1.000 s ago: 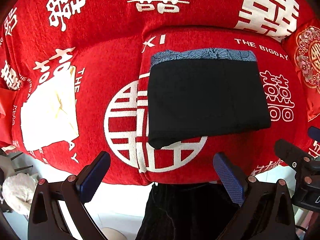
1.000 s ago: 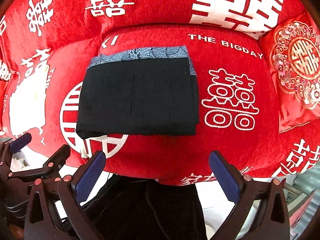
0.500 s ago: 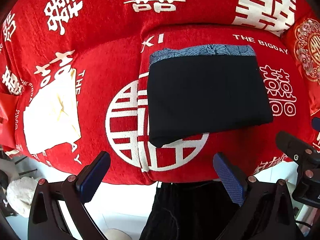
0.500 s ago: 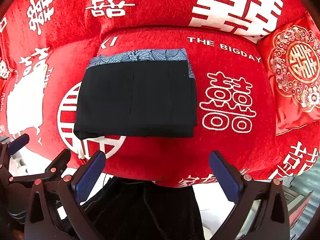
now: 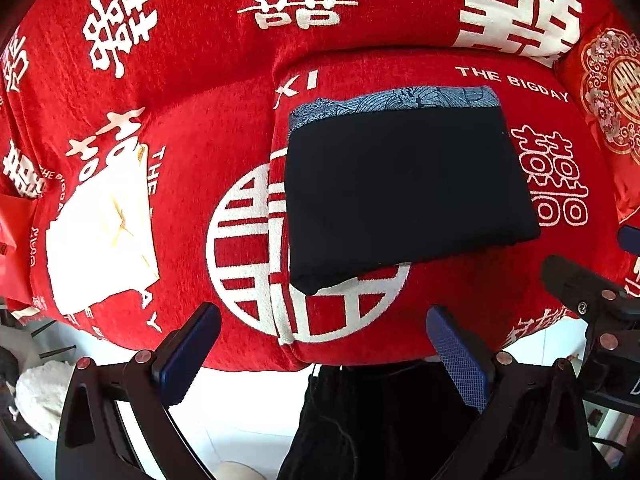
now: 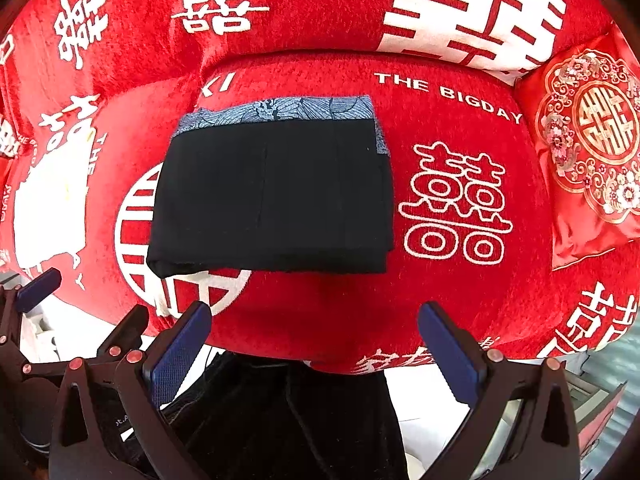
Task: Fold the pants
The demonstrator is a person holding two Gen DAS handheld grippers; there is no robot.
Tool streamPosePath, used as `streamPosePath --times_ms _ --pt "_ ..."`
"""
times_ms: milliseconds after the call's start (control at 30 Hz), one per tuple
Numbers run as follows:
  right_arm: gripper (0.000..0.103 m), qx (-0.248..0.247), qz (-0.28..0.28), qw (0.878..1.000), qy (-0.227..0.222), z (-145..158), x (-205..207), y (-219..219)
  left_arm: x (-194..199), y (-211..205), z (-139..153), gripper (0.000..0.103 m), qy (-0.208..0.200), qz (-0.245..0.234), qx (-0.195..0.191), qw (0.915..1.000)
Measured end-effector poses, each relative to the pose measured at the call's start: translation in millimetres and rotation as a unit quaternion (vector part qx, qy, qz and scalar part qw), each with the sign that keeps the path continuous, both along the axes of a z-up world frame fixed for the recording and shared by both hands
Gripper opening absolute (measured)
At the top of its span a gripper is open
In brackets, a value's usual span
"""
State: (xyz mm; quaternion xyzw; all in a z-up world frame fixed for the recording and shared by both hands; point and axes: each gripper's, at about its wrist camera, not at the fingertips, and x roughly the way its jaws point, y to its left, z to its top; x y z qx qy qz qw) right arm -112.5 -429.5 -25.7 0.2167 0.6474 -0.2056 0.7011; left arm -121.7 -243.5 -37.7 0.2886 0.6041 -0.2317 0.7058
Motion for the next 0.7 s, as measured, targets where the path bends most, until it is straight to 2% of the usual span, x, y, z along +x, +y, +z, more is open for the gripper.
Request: streamPosePath --times_ms 700 --pt "0.103 0.003 0.002 1.000 0.002 -2.4 0.9 1.8 -2.5 -5.0 -0.1 0.103 -0.002 -0.005 -0.001 1.0000"
